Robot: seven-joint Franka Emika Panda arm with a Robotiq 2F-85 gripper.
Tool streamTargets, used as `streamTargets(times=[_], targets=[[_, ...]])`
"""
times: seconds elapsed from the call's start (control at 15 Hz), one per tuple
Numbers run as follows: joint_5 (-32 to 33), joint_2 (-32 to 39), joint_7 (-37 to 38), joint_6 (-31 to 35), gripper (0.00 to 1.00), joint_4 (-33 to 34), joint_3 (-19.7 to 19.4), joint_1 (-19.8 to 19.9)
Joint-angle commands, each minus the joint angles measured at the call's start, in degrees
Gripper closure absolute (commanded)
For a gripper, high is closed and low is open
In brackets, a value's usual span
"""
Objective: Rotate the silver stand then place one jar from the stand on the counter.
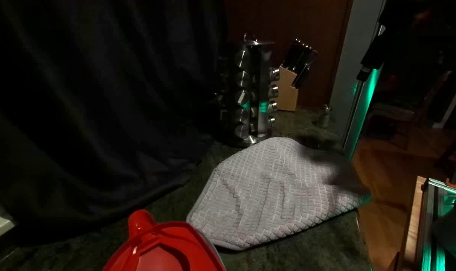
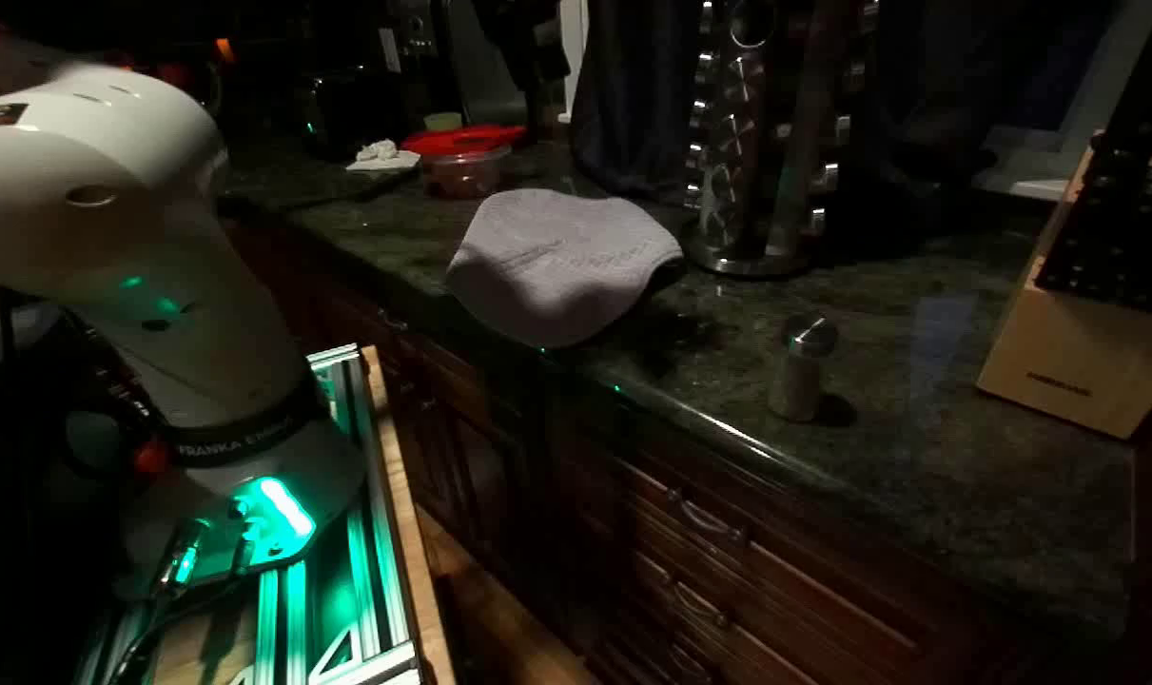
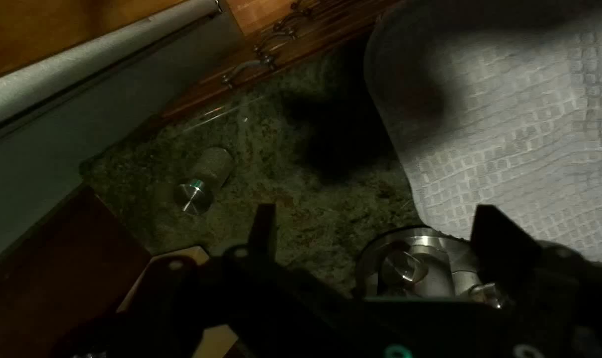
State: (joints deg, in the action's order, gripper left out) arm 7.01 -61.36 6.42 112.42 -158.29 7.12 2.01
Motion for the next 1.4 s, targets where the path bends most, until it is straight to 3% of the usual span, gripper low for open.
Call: streamTargets(times=[0.0,0.4,0.53,0.87,1.27,1.33], targets=[[0.4,0.2,0.37,-0.21,0.0,-0.16,-0.35,-0.48],[0.41,0.41,0.37,-0.21,0.0,-0.73,-0.36,-0.49],[-0.77,3.64,1.81,-1.75,0.0,1.32,0.07,-0.14],[-8.93,11.78,8.63,-4.31,0.0,4.79,0.32,-0.66],[-22.4,16.55,14.94,-3.46,0.0,3.9,-0.37,-2.89],[-18.39,15.03,12.6,-2.69,0.0,3.38,0.4,-1.67]])
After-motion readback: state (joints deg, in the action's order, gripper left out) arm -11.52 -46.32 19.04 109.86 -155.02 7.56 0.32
